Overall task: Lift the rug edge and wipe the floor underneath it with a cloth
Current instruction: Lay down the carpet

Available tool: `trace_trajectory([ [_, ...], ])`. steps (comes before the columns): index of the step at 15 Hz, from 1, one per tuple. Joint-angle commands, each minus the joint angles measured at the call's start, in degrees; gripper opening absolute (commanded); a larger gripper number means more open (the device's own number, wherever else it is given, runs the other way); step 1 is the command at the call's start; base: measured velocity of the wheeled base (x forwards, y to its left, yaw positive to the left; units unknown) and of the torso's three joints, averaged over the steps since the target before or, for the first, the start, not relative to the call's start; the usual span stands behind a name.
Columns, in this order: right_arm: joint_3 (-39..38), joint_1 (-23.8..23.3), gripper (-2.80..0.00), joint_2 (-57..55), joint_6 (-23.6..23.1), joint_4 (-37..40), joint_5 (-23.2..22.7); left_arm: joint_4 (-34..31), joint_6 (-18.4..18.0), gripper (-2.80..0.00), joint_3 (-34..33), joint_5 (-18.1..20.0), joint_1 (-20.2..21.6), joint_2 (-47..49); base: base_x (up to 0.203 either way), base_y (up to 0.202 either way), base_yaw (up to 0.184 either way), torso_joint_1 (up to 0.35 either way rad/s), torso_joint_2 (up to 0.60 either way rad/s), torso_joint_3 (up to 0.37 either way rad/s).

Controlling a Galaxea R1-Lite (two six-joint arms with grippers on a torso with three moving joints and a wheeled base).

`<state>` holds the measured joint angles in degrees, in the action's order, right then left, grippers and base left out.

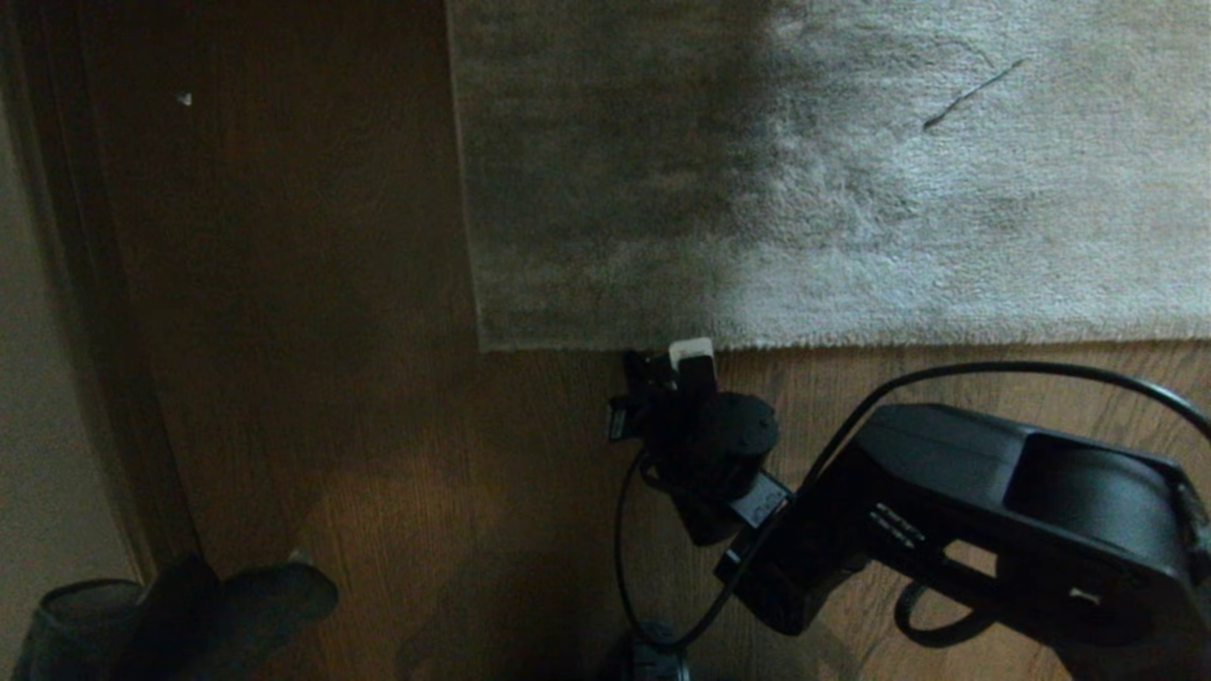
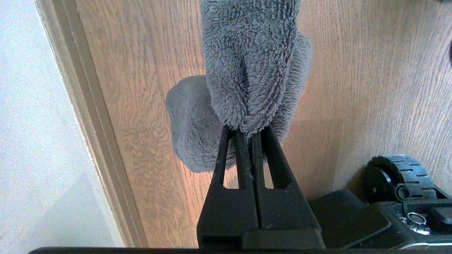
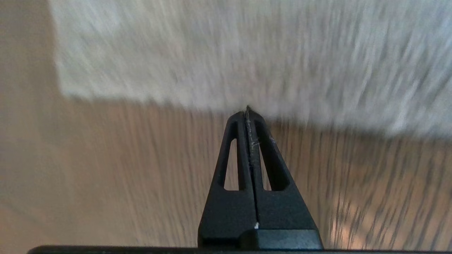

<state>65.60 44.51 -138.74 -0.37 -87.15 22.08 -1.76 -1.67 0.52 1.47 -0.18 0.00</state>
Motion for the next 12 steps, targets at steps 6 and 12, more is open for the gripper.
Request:
trace_trajectory([
  [6, 0.92, -0.56, -2.80, 0.00, -0.16, -2.80, 0.30, 0.00, 0.00, -2.80, 0.00, 0.03, 0.01, 0.00, 0.000, 0.000, 0.000, 0.000, 0.00, 0.000],
  [12, -8.93, 2.44, -2.80, 7.36, 3.44, -2.80, -4.67, 0.00, 0.00, -2.80, 0.00, 0.03, 0.01, 0.00, 0.000, 0.000, 0.000, 0.000, 0.00, 0.000],
])
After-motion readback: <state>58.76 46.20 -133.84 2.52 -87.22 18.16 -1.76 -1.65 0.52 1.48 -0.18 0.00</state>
